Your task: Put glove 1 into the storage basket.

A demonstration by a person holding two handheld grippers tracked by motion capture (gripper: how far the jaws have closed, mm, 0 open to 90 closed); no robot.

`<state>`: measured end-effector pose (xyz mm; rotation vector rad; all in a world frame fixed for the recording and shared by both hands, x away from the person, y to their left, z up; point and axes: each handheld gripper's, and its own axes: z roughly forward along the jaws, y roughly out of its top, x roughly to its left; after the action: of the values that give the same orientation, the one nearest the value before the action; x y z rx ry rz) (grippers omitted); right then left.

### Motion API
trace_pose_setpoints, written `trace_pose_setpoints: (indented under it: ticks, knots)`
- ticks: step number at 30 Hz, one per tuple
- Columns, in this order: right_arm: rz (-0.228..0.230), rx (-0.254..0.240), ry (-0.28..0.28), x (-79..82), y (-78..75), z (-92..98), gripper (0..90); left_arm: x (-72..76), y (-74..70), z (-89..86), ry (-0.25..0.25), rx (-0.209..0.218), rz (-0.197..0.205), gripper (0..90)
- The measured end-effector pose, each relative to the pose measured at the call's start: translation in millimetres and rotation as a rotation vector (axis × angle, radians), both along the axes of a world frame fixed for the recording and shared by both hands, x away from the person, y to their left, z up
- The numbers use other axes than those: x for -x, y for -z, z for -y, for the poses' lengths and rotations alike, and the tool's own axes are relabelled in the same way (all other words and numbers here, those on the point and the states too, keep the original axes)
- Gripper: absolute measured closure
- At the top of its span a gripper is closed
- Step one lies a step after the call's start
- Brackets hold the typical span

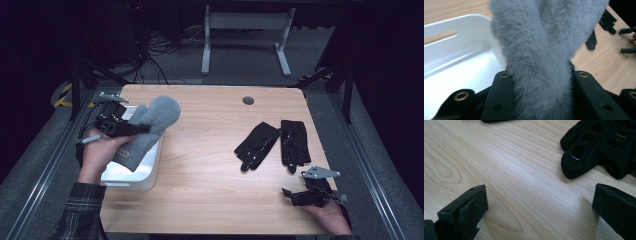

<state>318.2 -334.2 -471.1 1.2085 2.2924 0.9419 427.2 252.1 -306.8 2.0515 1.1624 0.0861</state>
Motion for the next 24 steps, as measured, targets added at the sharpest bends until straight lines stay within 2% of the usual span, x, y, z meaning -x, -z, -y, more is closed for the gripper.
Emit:
trace_pose_setpoints:
  ticks: [6, 12, 16, 20, 24]
  knots:
    - [0.000, 0.002, 0.001, 0.0, -0.1, 0.0, 0.4, -3.4, 18.1, -19.8, -0.060, -0.005, -0.041, 67.4]
    - [0.000, 0.000, 0.001, -0.1, 0.0, -0.1, 0.4, -10.6, 44.3, -36.2, -0.105, -0.013, -0.108, 67.3]
    - [0.000, 0.001, 0.002, -0.2, 0.0, -0.3, 0.4, -19.6, 64.7, -42.1, -0.141, -0.030, -0.171, 67.0]
    - [0.001, 0.001, 0.002, -0.2, 0.0, -0.3, 0.4, -28.2, 78.0, -44.6, -0.168, -0.074, -0.215, 66.7]
    - [0.000, 0.000, 0.003, -0.2, 0.0, -0.2, 0.4, -35.1, 86.1, -44.5, -0.182, -0.078, -0.245, 66.3]
